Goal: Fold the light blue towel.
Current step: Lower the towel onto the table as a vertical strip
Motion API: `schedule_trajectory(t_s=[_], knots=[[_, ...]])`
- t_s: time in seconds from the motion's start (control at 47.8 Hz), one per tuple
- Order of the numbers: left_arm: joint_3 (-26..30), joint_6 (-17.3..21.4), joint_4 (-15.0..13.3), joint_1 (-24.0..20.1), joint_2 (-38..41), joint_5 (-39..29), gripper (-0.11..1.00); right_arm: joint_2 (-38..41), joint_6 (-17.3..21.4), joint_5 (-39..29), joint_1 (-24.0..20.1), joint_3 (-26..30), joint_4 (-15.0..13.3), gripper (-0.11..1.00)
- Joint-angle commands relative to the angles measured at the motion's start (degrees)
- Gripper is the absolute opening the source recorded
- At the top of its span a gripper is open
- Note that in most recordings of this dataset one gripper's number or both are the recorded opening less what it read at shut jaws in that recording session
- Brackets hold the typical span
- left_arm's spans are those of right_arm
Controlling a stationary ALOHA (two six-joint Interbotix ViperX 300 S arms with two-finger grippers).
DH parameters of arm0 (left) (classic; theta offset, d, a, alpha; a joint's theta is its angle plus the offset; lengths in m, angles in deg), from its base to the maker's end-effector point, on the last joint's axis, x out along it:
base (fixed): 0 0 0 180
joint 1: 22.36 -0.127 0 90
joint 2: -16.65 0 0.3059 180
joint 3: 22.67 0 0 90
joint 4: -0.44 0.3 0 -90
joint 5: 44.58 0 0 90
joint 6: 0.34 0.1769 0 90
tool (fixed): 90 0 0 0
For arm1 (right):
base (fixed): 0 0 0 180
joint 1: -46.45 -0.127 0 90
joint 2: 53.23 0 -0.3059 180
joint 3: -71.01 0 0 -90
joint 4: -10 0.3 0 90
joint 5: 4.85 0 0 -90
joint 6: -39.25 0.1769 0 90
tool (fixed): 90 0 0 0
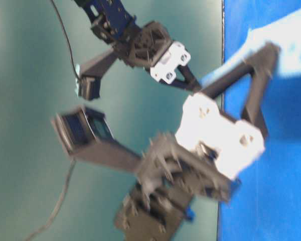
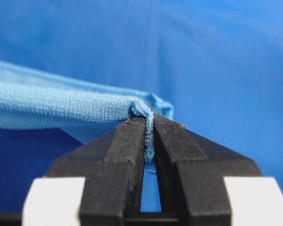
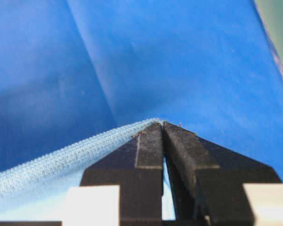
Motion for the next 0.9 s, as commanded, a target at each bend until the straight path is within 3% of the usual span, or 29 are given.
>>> schedule_trajectory(t_s=[0.0,0.481,0.544,0.732,0.816,0.879], knots=[[-1.0,-1.2,0.2,1.1,-2.2,1.4,0.03,0.1,-0.4,0.8,0.1,2.0,-0.3,0.02],[-1.7,-1.8,0.1,0.0,-1.1,2.0,0.05,1.6,-2.4,3.1,-0.4,1.9,-0.3,0.03],[-1.6,-1.8,0.1,0.0,-1.1,1.8,0.15,1.7,-2.4,3.0,-0.4,1.9,-0.3,0.1],[-2.3,-1.9,0.1,0.0,-1.8,0.4,0.71,1.6,-2.7,2.5,-0.4,1.6,-0.3,0.62],[-2.5,-1.9,0.1,0.2,-2.5,-1.0,0.88,1.3,-3.3,2.4,-0.4,1.4,-0.3,0.63],[-2.8,-2.0,0.1,0.3,-3.7,-2.7,0.88,1.1,-3.7,2.4,-0.4,1.1,-0.3,0.61]])
